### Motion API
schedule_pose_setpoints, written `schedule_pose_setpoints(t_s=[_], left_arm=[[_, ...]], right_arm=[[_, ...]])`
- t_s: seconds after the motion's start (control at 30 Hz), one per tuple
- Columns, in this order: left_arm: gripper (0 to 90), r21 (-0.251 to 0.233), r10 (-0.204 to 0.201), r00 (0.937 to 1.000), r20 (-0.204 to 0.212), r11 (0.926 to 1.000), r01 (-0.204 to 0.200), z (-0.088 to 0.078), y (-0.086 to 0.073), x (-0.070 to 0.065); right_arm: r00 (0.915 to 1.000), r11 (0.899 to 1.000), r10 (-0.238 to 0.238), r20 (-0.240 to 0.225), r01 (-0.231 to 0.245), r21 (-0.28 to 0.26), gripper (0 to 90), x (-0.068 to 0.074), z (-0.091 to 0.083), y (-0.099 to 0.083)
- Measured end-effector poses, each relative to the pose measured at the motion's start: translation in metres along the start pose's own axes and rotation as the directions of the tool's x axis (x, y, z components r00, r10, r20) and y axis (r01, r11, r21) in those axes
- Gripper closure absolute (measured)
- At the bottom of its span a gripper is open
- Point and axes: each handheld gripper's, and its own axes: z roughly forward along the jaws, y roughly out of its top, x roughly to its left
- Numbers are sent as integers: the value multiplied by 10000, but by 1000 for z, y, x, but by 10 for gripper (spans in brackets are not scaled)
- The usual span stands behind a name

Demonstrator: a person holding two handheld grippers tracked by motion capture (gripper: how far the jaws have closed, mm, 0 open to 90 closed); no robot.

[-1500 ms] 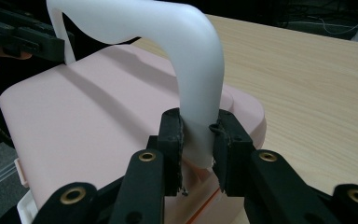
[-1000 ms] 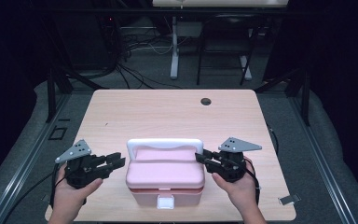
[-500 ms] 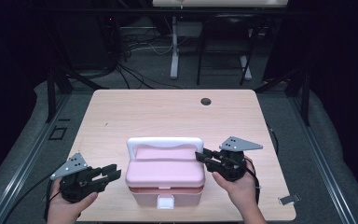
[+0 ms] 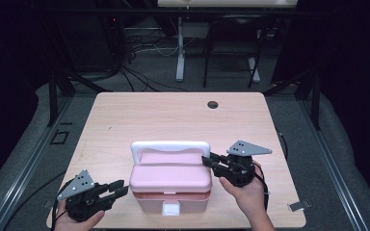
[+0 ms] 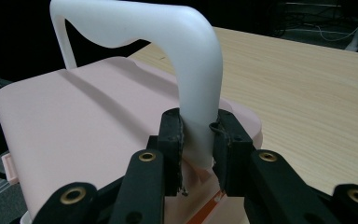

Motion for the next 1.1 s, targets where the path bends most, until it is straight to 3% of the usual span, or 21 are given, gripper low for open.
schedule_pose_setpoints(t_s=[0.33, 0.77, 1.1], left_arm=[[680, 134, 143, 9999, 26, 9998, -143, 6, -1, -4], [675, -140, 337, 9993, -157, 9993, -340, 8, 5, -8], [673, -483, 400, 9988, -274, 9980, -413, 7, 14, -7]], right_arm=[[10000, 10000, 26, -9, -26, -10, 741, 0, 0, 0], [9998, 9998, 165, -96, -166, -138, 717, -2, -1, 0], [9997, 9989, 208, 131, -202, -435, 673, -3, -9, -1]])
